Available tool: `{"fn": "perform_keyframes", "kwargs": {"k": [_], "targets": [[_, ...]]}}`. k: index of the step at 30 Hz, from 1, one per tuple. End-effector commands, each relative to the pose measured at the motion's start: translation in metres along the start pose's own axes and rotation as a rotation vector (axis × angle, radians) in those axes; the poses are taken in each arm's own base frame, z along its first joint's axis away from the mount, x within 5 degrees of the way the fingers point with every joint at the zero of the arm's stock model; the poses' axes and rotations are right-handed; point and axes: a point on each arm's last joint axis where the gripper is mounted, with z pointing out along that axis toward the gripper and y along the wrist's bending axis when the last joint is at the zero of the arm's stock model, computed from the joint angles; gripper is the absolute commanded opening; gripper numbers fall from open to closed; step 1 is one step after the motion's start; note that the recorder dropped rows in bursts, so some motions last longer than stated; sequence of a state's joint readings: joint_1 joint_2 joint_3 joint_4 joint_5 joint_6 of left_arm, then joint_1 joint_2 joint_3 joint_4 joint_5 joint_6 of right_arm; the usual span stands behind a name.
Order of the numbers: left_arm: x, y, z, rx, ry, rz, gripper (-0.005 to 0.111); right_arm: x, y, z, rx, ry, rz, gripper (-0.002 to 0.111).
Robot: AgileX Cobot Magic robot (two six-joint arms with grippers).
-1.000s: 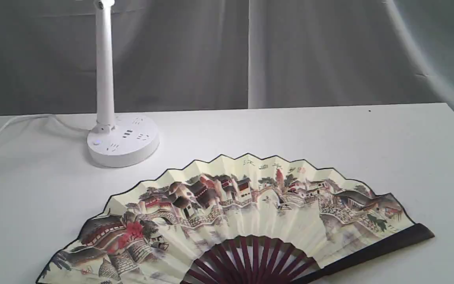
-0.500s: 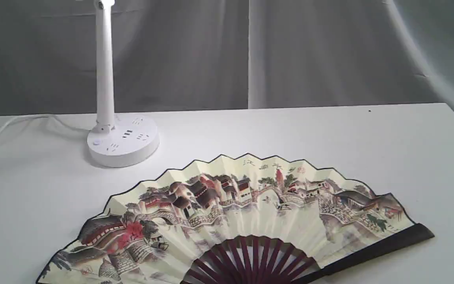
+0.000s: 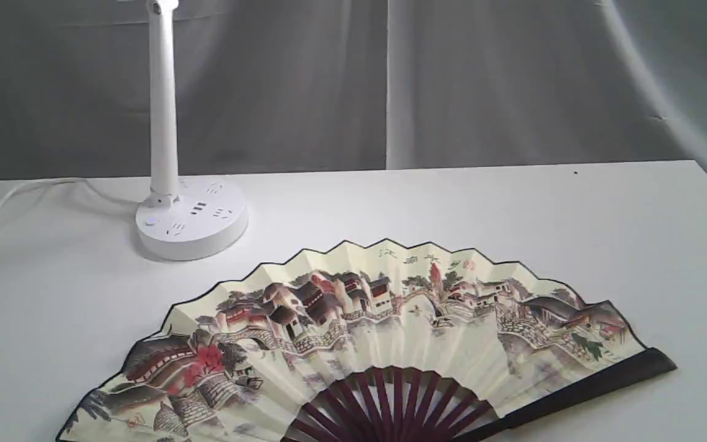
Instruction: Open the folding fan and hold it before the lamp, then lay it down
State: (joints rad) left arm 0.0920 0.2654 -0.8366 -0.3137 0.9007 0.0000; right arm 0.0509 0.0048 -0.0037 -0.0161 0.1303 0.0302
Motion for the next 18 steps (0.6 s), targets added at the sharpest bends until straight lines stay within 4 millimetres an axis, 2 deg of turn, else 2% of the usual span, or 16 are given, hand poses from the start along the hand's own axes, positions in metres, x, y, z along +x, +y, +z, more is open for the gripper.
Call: {"fn": "perform_keyframes", "kwargs": {"k": [1, 7, 10, 18], "targets": [[0.018, 0.002, -0.007, 0.007, -0.06, 0.048, 0.0, 0.001, 0.0, 0.0, 0.001, 0.002, 0.01, 0.0], [0.047, 0.003, -0.026, 0.021, -0.16, 0.079, 0.0, 0.001, 0.0, 0.0, 0.001, 0.002, 0.01, 0.0], [0.052, 0.004, -0.024, 0.018, -0.122, 0.081, 0.0, 0.002, 0.0, 0.0, 0.001, 0.007, 0.01, 0.0], [0.052, 0.009, -0.013, 0.005, -0.196, 0.108, 0.0, 0.002, 0.0, 0.0, 0.001, 0.006, 0.006, 0.0]]}}
